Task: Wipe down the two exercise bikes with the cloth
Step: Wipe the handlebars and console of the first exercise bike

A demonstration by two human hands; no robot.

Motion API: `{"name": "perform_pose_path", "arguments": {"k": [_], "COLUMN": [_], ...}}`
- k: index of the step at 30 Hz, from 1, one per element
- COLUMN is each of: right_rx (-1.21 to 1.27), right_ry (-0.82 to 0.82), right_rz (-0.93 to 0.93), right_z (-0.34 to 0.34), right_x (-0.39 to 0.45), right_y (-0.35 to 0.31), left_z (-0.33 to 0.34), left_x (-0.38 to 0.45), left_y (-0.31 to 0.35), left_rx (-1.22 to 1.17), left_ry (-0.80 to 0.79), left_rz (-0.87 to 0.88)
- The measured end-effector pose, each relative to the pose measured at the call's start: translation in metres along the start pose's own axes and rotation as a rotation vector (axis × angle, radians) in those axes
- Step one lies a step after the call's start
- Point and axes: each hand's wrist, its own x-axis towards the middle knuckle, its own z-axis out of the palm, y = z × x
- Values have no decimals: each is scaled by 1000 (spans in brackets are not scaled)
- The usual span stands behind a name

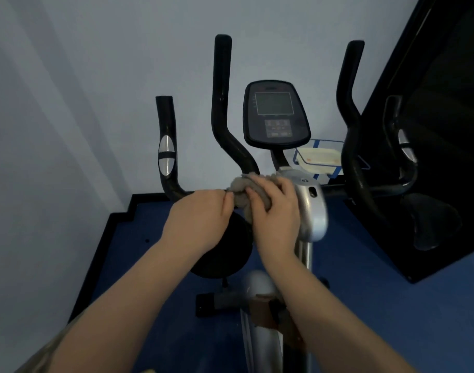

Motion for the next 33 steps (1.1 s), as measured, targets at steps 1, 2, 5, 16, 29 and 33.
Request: {"name": "perform_pose_path", "arguments": {"k": [1, 2, 5, 16, 29, 33], "right_rx": [38, 80, 54, -538, -759, -754], "right_ry": [20, 18, -51, -108, -139, -166], "right_rz": [4, -6, -108, -83, -18, -124], "right_z": [-1, -3, -20, -29, -19, -35], "right_x": [-10, -24, -30, 12, 27, 3], "right_y": [0, 2, 11, 9, -2, 8], "left_z": [-1, 0, 2, 5, 2, 3], "left_x": [-1, -2, -4, -2, -3, -9], "left_y": [0, 0, 1, -2, -1, 0], "left_rx": [-11, -13, 0, 16, 28, 11], "left_ry": [11, 30, 60, 60, 69, 114], "left_rz": [0, 10, 39, 48, 40, 58]}}
